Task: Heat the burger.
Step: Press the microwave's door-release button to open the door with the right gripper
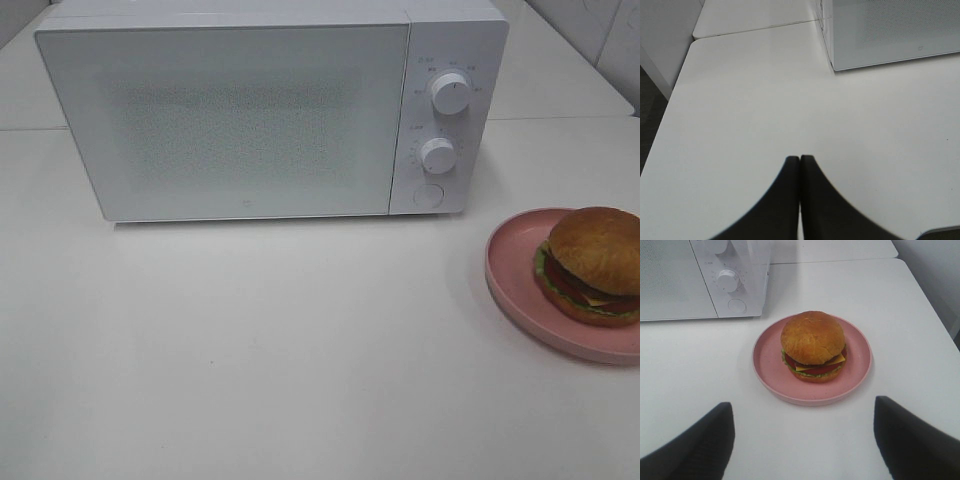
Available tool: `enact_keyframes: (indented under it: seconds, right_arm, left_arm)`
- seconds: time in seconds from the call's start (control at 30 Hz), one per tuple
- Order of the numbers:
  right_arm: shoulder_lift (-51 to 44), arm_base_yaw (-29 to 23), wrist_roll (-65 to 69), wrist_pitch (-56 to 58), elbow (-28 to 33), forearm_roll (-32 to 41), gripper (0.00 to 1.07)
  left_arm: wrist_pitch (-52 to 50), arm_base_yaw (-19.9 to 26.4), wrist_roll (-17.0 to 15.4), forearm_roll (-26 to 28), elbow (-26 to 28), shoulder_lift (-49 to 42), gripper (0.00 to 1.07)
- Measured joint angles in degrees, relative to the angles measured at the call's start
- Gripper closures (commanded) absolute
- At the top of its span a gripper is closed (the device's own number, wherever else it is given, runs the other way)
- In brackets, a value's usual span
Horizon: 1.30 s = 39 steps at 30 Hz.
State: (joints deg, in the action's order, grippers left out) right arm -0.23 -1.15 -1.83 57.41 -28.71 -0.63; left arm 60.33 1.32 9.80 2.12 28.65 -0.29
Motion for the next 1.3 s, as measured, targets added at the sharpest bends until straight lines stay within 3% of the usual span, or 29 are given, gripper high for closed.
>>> enact_keyframes:
  seconds: [1.3]
  right_arm:
    - [0.0,0.0,0.0,0.0,0.0,0.0,0.34]
  left_arm:
    - [0.0,0.0,0.0,0.0,0.0,0.0,1.06]
